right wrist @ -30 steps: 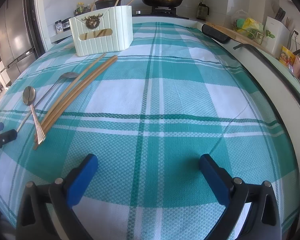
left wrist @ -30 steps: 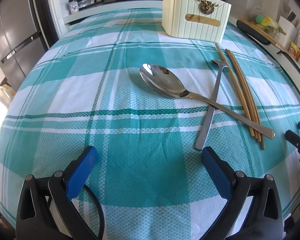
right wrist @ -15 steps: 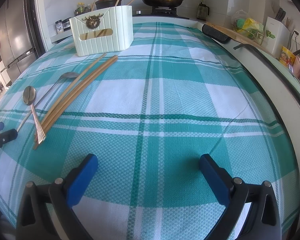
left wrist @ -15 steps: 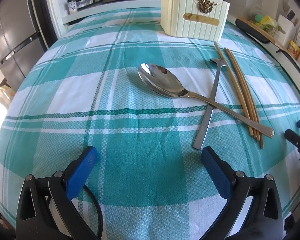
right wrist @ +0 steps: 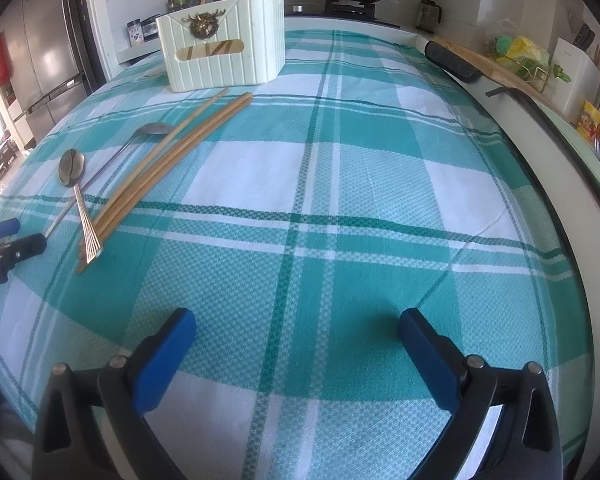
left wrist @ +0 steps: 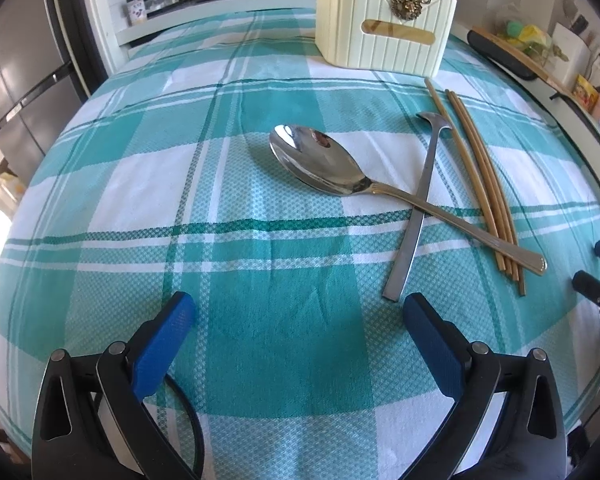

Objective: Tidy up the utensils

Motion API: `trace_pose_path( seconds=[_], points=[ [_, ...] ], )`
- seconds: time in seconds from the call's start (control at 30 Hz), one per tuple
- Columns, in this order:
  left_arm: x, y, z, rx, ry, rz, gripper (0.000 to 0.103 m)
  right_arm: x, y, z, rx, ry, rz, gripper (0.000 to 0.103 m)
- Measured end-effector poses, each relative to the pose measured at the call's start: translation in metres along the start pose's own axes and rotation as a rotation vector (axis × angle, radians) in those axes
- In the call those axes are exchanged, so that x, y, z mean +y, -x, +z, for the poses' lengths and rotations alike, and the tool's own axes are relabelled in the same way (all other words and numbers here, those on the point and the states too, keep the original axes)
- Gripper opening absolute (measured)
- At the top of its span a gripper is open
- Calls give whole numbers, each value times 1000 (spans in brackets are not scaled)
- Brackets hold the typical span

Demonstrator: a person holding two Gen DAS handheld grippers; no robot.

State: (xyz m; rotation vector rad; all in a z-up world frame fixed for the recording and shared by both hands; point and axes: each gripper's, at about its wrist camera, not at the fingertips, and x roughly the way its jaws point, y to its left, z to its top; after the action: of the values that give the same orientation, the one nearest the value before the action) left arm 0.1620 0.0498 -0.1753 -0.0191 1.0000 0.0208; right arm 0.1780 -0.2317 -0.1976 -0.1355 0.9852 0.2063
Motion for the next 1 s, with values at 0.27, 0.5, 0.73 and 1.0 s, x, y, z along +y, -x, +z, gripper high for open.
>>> trace_pose_path(
  seconds=[0.27, 0.5, 0.73, 1.0],
  points=[
    [21, 19, -3, -75, 87, -89, 102, 0, 2, -1, -11, -24, -6, 103],
    [35, 24, 19, -105, 168, -185, 102, -7, 13, -4, -46, -96, 54, 103],
    [49, 11, 57, -126, 187, -193, 100, -7, 22, -5, -74, -108, 62, 103],
    [50, -20, 70, -44, 176, -265, 81, -4, 23, -7, -75, -106, 78, 103]
  ],
)
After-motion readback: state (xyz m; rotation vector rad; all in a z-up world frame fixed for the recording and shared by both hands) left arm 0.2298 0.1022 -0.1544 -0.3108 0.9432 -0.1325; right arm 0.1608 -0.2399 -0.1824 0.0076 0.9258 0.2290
